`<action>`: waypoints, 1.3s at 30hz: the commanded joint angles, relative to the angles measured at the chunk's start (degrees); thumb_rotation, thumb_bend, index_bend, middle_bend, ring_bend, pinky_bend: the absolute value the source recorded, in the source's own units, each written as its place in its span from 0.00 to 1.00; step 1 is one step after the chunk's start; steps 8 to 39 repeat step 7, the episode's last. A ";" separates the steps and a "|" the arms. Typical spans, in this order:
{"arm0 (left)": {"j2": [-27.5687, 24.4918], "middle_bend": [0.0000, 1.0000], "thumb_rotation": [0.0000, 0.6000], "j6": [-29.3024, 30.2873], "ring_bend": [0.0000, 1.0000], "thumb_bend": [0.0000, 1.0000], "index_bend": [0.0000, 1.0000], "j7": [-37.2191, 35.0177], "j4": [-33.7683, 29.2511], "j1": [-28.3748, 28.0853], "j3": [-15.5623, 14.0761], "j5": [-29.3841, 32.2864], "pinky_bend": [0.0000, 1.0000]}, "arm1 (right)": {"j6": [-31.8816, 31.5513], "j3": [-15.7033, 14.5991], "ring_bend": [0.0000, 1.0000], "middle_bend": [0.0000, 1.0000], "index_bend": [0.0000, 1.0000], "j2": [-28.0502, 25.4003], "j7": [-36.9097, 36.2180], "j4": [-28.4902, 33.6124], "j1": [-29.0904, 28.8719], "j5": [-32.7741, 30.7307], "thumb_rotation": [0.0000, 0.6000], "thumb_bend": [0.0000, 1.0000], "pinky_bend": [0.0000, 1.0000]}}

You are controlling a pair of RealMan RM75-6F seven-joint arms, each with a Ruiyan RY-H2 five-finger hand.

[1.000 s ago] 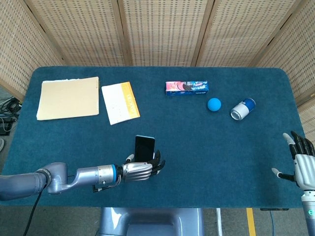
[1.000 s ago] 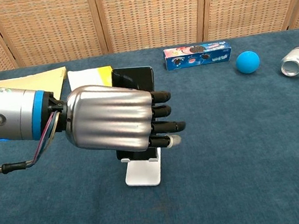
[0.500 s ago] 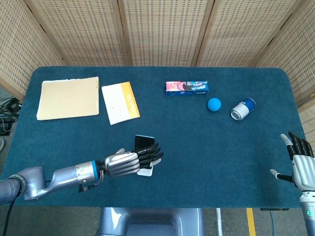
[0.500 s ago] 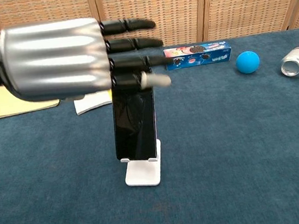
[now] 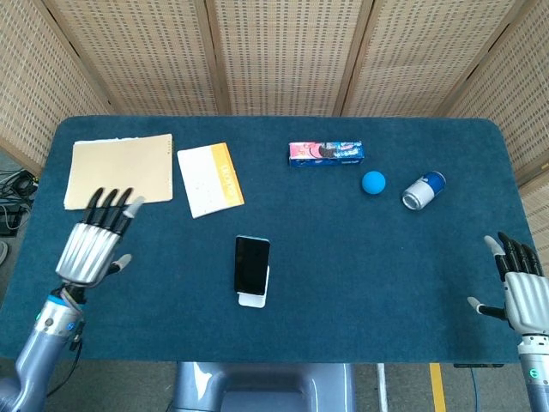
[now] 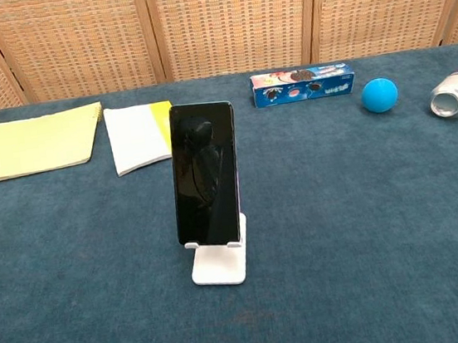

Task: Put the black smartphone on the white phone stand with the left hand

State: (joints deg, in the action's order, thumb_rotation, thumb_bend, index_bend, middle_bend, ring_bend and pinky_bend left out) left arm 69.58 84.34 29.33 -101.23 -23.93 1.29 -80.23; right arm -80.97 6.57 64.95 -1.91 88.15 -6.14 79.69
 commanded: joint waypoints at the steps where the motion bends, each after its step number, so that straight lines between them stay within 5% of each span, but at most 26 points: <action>1: 1.75 0.00 1.00 3.81 0.00 0.00 0.00 -6.42 -1.70 5.95 -1.21 4.05 0.00 | 0.10 0.12 0.00 0.00 0.00 0.16 0.23 -0.17 -0.09 -0.18 1.00 0.00 0.00; 7: 1.49 0.00 1.00 1.62 0.00 0.00 0.00 -11.39 0.60 7.40 -1.36 4.28 0.00 | 0.29 0.15 0.00 0.00 0.00 0.70 1.36 -0.51 -0.34 -0.34 1.00 0.00 0.00; 39: 1.49 0.00 1.00 1.62 0.00 0.00 0.00 -11.39 0.60 7.40 -1.36 4.28 0.00 | 0.29 0.15 0.00 0.00 0.00 0.70 1.36 -0.51 -0.34 -0.34 1.00 0.00 0.00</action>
